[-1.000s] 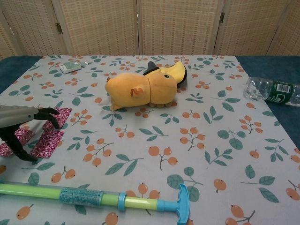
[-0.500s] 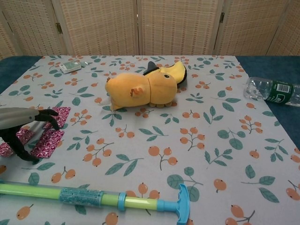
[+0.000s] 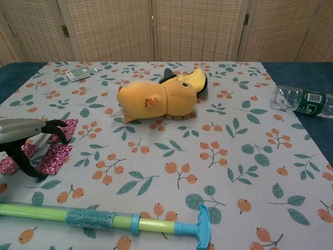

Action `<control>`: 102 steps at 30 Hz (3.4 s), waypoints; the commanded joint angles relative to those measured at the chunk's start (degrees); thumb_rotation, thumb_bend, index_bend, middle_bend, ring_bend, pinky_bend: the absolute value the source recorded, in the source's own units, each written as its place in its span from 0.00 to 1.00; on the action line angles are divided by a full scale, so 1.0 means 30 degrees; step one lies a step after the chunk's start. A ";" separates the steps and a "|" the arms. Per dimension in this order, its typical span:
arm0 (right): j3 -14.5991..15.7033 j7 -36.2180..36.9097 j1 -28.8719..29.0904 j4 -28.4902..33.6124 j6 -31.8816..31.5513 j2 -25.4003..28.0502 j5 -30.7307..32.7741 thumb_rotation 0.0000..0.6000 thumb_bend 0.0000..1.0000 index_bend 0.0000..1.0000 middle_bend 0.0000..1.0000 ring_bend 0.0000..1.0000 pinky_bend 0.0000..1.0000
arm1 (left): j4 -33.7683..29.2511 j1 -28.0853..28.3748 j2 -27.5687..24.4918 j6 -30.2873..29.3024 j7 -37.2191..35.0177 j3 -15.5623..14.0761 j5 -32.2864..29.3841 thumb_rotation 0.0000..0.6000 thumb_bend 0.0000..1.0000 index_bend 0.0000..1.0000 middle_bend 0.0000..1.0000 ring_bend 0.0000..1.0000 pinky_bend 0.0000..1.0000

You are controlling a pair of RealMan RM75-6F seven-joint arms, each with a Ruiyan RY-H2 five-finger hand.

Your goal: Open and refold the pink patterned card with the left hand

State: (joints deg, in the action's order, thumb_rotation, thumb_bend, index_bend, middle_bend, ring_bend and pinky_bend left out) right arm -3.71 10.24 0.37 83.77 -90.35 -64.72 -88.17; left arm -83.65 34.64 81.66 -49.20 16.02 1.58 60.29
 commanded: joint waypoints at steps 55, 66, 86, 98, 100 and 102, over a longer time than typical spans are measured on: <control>0.0257 -0.2156 -0.0612 0.2344 -0.1015 0.0445 -0.0638 1.00 0.23 0.00 0.00 0.00 0.00 | 0.5961 -0.1014 -0.1778 -0.0740 -0.8799 -0.2213 0.8699 1.00 0.22 0.30 0.00 0.00 0.00; 0.0219 -0.2115 -0.0577 0.2306 -0.0950 0.0442 -0.0644 1.00 0.23 0.00 0.00 0.00 0.00 | 0.5637 -0.1042 -0.1800 -0.0391 -0.8251 -0.2089 0.8336 1.00 0.21 0.25 0.00 0.00 0.00; 0.0192 -0.2216 -0.0606 0.2387 -0.0942 0.0416 -0.0616 1.00 0.23 0.00 0.00 0.00 0.00 | 0.5119 -0.1040 -0.1861 -0.0232 -0.7286 -0.1974 0.8159 1.00 0.21 0.20 0.00 0.00 0.00; 0.0174 -0.1819 -0.0619 0.2137 -0.0984 0.0477 -0.0646 1.00 0.23 0.00 0.00 0.00 0.00 | 0.4051 -0.0008 -0.1561 0.0587 -0.5944 0.0588 0.5006 1.00 0.21 0.22 0.00 0.00 0.00; 0.0151 -0.1658 -0.0633 0.2008 -0.0970 0.0456 -0.0562 1.00 0.23 0.00 0.00 0.00 0.00 | 0.4069 0.0367 -0.1321 0.1375 -0.5533 0.0939 0.4089 1.00 0.21 0.22 0.00 0.00 0.00; 0.0135 -0.1513 -0.0632 0.1885 -0.0975 0.0430 -0.0546 1.00 0.23 0.00 0.00 0.00 0.00 | 0.4254 0.0713 -0.0970 0.2020 -0.4857 0.1300 0.2972 1.00 0.22 0.22 0.00 0.00 0.00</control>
State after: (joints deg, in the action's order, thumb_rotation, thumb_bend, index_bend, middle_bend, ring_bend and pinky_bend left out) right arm -3.28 5.59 -1.52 89.54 -93.27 -63.39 -89.84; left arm -71.18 35.34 77.52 -45.41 -0.63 3.96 72.15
